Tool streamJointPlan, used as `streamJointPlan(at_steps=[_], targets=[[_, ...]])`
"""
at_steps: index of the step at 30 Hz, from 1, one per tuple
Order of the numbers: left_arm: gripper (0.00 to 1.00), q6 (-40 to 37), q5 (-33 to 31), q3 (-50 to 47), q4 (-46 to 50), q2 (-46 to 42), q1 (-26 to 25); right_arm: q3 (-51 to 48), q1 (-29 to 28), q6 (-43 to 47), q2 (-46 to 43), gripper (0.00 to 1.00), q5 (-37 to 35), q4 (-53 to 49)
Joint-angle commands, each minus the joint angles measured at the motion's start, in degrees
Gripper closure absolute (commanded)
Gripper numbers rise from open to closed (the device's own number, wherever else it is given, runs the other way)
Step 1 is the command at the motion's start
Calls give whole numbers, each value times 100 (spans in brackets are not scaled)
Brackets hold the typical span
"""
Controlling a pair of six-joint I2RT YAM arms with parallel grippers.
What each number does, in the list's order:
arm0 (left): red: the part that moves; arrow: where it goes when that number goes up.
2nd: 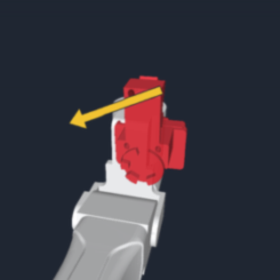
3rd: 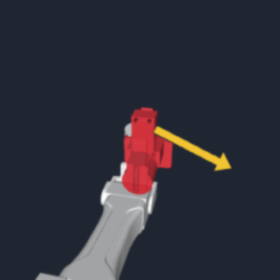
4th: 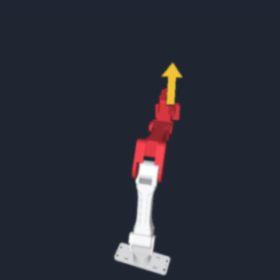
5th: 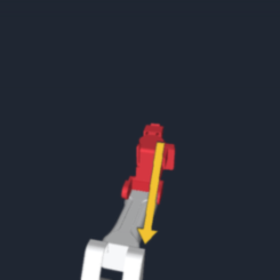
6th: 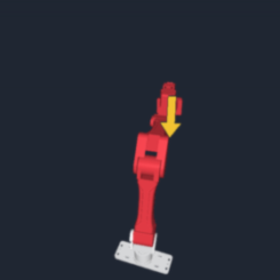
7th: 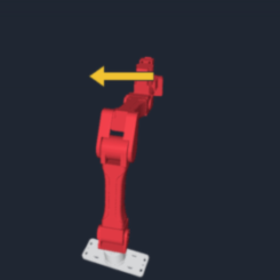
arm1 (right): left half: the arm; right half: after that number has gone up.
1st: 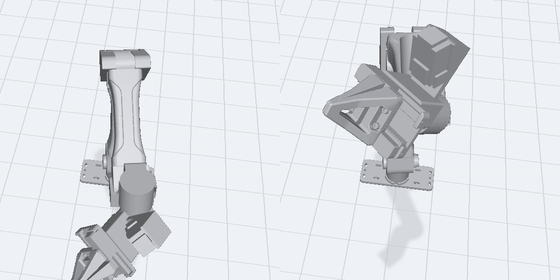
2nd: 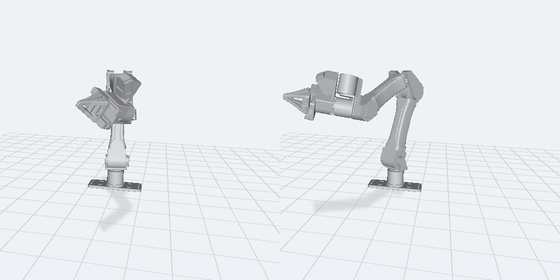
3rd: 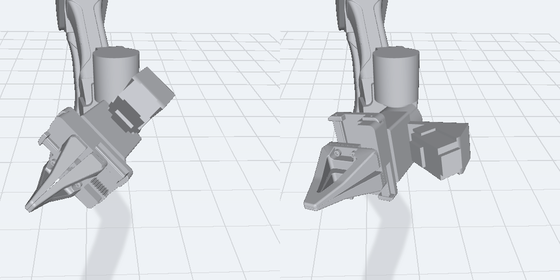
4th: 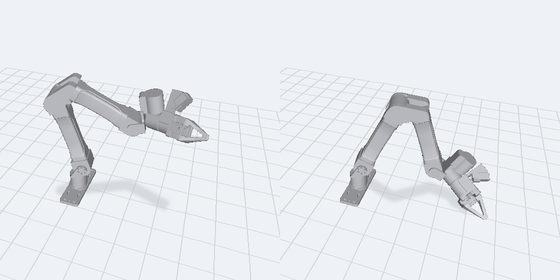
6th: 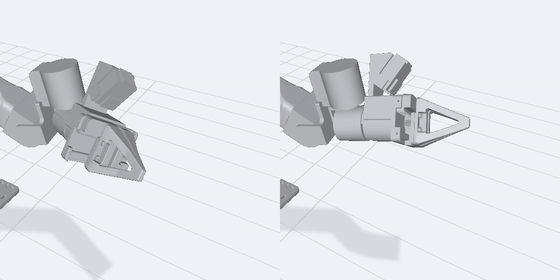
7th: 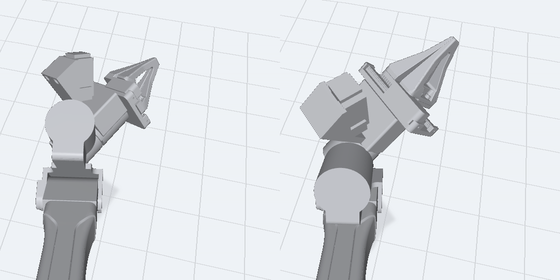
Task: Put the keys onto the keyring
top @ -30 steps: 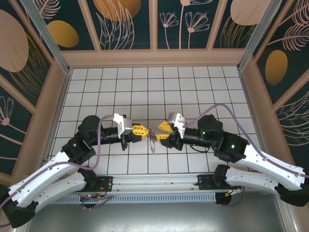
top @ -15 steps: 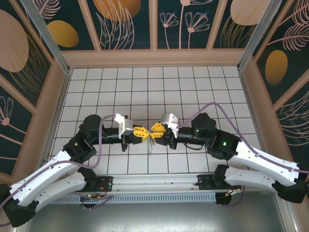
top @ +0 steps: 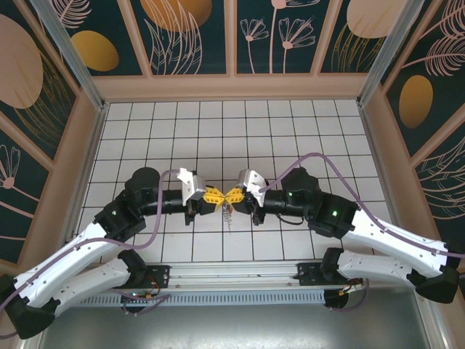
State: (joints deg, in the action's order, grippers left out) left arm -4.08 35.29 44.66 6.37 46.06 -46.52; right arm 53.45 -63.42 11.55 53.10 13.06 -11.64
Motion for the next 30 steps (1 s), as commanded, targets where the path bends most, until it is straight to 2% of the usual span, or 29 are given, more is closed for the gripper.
streamJointPlan(at_steps=[1, 12, 17, 21, 22, 27, 30], targets=[[99, -615, -186, 480, 860, 216, -43, 429, 51, 292, 286, 100, -235, -455], [100, -785, -197, 477, 998, 341, -48, 1224, 145, 633, 1132, 100, -127, -1386], [100, -320, 27, 106, 37, -134, -46, 795, 143, 437, 697, 100, 240, -664], [100, 303, 426, -185, -1049, -378, -49, 309, 149, 146, 215, 83, 546, 74], [100, 438, 511, -256, -1290, -412, -45, 222, 155, 98, 131, 82, 611, 185], [100, 780, 629, -456, -1841, -588, -44, 103, 159, 16, 38, 83, 716, 375], [100, 823, 672, -476, -1869, -594, -46, 65, 163, 16, 25, 87, 742, 516]])
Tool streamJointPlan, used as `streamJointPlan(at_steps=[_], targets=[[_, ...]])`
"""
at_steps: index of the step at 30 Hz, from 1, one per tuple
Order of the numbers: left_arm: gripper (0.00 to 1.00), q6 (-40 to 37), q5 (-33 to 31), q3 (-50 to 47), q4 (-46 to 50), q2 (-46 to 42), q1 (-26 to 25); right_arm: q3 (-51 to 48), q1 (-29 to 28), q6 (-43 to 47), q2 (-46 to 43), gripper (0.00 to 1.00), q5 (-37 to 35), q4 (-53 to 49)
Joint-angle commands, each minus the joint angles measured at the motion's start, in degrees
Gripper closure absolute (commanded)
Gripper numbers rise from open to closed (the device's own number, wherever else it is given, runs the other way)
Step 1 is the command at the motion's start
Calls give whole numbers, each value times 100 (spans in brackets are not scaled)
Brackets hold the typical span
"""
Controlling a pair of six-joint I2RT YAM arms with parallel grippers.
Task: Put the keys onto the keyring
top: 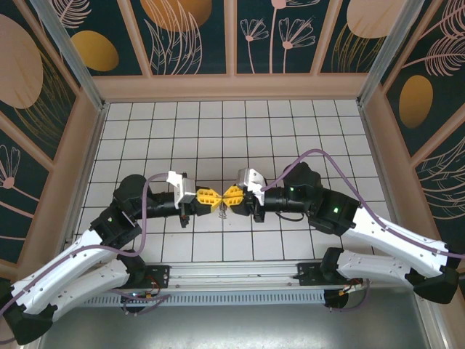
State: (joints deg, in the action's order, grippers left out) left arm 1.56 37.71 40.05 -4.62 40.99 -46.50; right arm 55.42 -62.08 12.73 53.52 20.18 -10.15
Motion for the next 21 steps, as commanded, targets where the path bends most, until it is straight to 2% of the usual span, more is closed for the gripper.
streamJointPlan(at_steps=[1, 4, 7, 9, 10, 13, 14, 18, 21], targets=[[100, 267, 429, -31, -773, -83, -50, -149, 30, -97, -36, 90, 44, 442], [100, 318, 428, -127, -871, -85, -48, -212, 41, -105, -50, 100, 106, 635], [100, 272, 340, -143, -728, -28, -51, -173, 61, -76, -52, 100, -46, 587], [100, 54, 197, -19, -264, 37, -48, -114, 74, -29, -76, 100, -263, 456], [96, -144, 51, 119, 139, 85, -51, -47, 75, 11, -72, 100, -441, 291], [73, -806, -566, 547, 1364, 277, -47, 266, 84, 168, 78, 100, -890, -370], [71, -983, -769, 662, 1662, 335, -50, 373, 85, 219, 132, 100, -971, -564], [69, -1487, -1258, 1046, 2420, 602, -46, 732, 82, 408, 394, 100, -1113, -1178], [70, -1674, -1278, 1294, 2664, 812, -52, 903, 80, 522, 532, 100, -977, -1419]])
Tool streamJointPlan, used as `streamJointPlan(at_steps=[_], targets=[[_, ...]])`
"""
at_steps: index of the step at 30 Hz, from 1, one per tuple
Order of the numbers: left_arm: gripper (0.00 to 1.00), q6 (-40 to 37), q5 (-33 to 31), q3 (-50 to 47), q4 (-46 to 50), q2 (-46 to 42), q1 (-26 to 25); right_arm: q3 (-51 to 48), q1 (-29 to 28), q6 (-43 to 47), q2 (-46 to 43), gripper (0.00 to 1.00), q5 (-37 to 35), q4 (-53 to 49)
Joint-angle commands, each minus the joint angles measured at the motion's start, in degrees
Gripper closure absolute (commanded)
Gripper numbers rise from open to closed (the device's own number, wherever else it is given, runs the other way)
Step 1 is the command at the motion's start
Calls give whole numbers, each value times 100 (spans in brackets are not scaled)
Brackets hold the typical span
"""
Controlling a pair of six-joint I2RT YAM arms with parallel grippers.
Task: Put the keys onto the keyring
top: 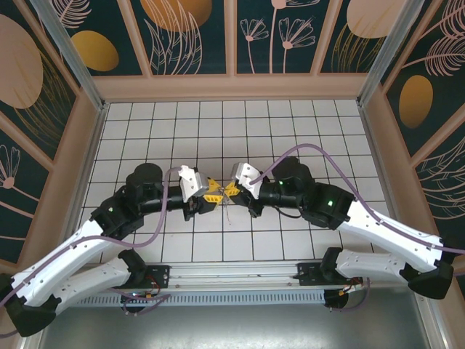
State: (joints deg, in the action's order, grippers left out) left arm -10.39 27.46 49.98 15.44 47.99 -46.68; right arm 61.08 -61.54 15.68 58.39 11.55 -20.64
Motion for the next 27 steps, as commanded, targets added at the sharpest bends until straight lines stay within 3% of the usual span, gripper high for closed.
streamJointPlan(at_steps=[1, 5, 9, 14, 19, 27], targets=[[70, -525, -250, 360, 710, 169, -30, 388, 24, 270, 94, 100, -40, -440], [71, -661, -276, 517, 819, 303, -35, 505, 28, 382, 253, 100, 160, -628], [77, -757, -218, 546, 856, 416, -29, 536, 28, 431, 317, 100, 310, -658], [99, -806, -25, 719, 862, 549, -30, 572, 27, 457, 386, 100, 357, -688], [100, -637, 179, 606, 503, 356, -32, 550, 35, 398, 364, 100, 305, -651], [100, 476, 854, -245, -1412, -220, -32, 278, 74, 164, 200, 94, 484, -411]])
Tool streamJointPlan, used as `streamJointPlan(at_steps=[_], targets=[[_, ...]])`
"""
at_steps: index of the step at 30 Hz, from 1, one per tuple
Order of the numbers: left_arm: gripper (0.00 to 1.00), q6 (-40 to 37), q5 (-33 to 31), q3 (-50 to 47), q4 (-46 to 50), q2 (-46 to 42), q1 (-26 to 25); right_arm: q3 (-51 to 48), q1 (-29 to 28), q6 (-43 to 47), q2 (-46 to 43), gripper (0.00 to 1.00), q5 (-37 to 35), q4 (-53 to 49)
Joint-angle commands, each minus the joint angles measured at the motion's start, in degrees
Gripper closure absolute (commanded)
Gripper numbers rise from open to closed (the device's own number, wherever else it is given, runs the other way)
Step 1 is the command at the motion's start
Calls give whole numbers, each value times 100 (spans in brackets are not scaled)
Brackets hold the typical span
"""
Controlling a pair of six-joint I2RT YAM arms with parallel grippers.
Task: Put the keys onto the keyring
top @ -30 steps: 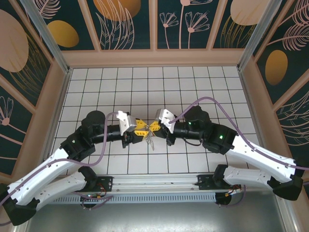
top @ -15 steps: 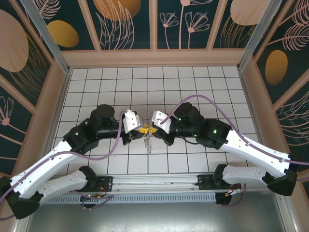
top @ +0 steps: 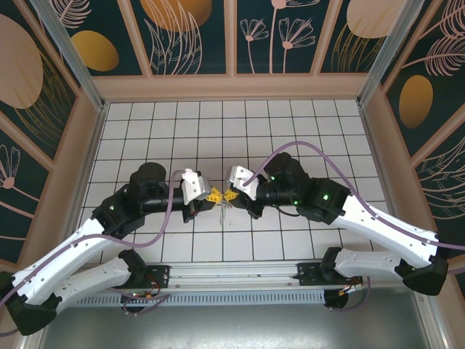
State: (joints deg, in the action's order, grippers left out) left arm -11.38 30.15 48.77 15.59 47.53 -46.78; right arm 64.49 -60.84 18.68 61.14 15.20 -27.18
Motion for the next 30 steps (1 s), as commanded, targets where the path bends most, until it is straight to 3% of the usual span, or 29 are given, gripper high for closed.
streamJointPlan(at_steps=[1, 14, 19, 22, 26, 28, 30], targets=[[100, 669, 599, -218, -1625, -225, -22, -84, 6, -144, -92, 93, 130, 257], [100, 1357, 678, -899, -2927, -547, -23, -415, 101, -247, -454, 83, 479, 687], [100, 1358, 702, -935, -2966, -510, -22, -471, 136, -233, -506, 98, 431, 824], [100, 1363, 663, -988, -2923, -503, -20, -483, 148, -189, -515, 100, 335, 881], [99, 858, 500, -581, -1670, -367, -20, -430, 150, -93, -545, 100, -49, 763], [84, 520, 342, -277, -919, -261, -19, -310, 153, -28, -437, 100, -143, 521], [81, 253, 186, -49, -356, -186, -21, -156, 147, 38, -276, 100, -166, 278]])
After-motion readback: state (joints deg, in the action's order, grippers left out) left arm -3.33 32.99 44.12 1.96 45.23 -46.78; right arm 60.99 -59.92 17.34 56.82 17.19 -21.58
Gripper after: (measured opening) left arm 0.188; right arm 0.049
